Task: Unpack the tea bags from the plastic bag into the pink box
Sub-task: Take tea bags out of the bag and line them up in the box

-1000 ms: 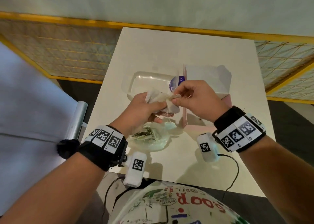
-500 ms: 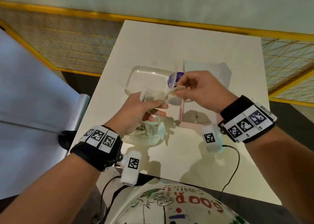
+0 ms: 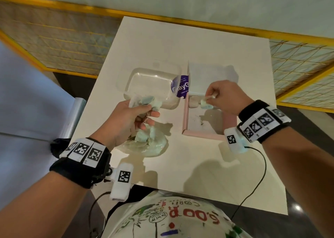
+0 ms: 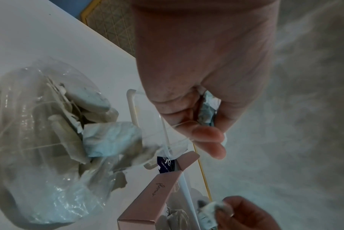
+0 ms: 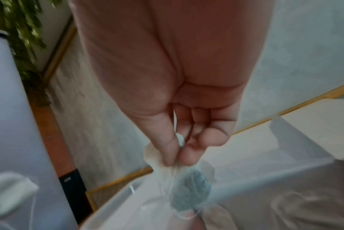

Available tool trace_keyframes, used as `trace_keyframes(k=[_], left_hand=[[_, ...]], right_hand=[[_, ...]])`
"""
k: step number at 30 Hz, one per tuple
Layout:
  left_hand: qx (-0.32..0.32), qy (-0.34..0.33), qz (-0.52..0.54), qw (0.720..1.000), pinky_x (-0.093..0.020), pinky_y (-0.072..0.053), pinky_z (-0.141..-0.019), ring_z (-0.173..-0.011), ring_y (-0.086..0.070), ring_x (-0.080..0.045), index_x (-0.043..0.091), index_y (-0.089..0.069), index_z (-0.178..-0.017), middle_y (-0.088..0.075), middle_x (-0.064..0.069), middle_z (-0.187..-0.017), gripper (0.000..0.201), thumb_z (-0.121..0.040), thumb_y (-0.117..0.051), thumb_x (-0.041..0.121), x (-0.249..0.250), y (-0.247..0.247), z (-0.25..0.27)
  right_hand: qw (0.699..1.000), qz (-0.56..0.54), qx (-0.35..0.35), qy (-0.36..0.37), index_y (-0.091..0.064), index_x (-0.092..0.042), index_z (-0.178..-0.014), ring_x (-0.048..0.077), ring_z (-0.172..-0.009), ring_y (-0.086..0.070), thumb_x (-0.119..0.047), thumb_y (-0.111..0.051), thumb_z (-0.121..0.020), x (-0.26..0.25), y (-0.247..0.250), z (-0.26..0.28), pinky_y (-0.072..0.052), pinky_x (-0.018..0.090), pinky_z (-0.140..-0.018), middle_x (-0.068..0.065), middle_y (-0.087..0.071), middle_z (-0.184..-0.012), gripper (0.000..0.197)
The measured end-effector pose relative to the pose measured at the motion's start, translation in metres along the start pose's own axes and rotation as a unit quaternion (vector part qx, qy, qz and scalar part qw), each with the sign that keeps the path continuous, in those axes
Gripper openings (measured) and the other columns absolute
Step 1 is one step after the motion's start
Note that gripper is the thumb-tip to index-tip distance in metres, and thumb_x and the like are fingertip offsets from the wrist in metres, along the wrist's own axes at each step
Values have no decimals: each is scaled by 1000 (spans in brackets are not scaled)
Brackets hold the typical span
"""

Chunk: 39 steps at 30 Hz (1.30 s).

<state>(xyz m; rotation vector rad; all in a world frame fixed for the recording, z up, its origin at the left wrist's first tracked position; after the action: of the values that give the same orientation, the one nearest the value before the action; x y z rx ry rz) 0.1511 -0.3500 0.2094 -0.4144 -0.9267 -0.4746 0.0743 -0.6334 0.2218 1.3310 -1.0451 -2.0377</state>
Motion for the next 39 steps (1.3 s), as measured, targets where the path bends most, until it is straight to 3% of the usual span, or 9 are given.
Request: trace_keyframes(k=[5, 9, 13, 17, 20, 22, 24, 34, 39], left_hand=[[5, 4, 60, 998, -23, -51, -53, -66, -66, -21, -1, -66, -116, -74, -23, -97, 22, -101, -55, 10, -2, 12, 2], [11, 5, 89, 996, -25, -55, -60, -66, -65, -22, -5, -64, -118, -72, -24, -94, 24, -102, -52, 8, -4, 14, 2], [14, 8, 93, 996, -27, -58, -66, -71, -68, -23, -5, -64, -118, -72, -23, -95, 24, -102, -52, 9, -10, 17, 4], [12, 4, 95, 995, -26, -59, -67, -74, -71, -23, -4, -66, -116, -74, -22, -96, 24, -102, -52, 10, -11, 20, 8], [12, 0, 95, 995, -27, -61, -69, -75, -72, -24, -4, -67, -115, -75, -23, -98, 23, -102, -53, 10, -11, 22, 9], [8, -2, 88, 996, -28, -61, -69, -75, -72, -24, -3, -68, -114, -75, -23, -99, 23, -101, -55, 11, -11, 22, 10], [-2, -4, 77, 997, -27, -60, -68, -74, -70, -24, -2, -70, -113, -73, -22, -97, 22, -101, -58, 13, -10, 19, 12], [19, -32, 107, 994, -30, -61, -76, -92, -73, -30, 1, -69, -115, -75, -20, -108, 24, -97, -67, 17, -9, 42, 11], [-3, -26, 77, 997, -28, -60, -67, -78, -70, -26, -4, -70, -110, -73, -20, -93, 25, -94, -72, 15, -5, 39, 9]], right_hand=[[994, 52, -51, -86, -70, -7, -90, 20, -92, -59, -10, -72, -85, 26, -45, -15, -34, 18, -63, -3, -60, -94, 7], [990, 84, -89, -71, -69, -8, -88, 28, -95, -65, -7, -69, -83, 25, -74, -35, -51, 32, -82, 6, -68, -98, 6], [987, 120, -79, -68, -61, -18, -96, 24, -81, -59, -2, -61, -83, 26, -82, -45, -41, 26, -65, 4, -67, -98, 21], [983, 182, 2, -4, -60, -12, -94, 29, -79, -58, -8, -53, -90, -6, -62, -34, -40, 31, -68, 9, -64, -90, 9], [998, -12, 42, 45, -69, -15, -97, 22, -82, -66, -20, -65, -90, -55, -52, -16, -51, 26, -74, 1, -71, -94, 10], [977, -203, -46, 38, -72, -19, -96, 18, -85, -70, -30, -72, -87, -89, -65, -5, -55, 23, -77, -2, -73, -93, 14], [943, -306, -131, 26, -72, -19, -103, 21, -90, -72, -32, -76, -85, -118, -84, 1, -59, 34, -79, 4, -75, -95, 22], [921, -355, -157, -5, -70, -2, -97, 16, -71, -67, -11, -76, -86, -142, -93, 10, -55, 32, -70, 10, -74, -81, 16], [964, -238, -105, 52, -72, -22, -97, 11, -79, -68, -35, -75, -85, -156, -84, 13, -53, 29, -74, 0, -74, -87, 18]])
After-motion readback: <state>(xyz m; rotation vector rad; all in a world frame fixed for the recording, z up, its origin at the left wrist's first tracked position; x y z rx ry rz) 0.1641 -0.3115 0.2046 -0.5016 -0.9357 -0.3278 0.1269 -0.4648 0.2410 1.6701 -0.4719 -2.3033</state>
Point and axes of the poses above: each hand's wrist, its own z-axis away from the middle knuckle, its own y-axis out of the back of the hand, x = y × z, the point moved 8 cm from there along -z, towards the middle knuckle
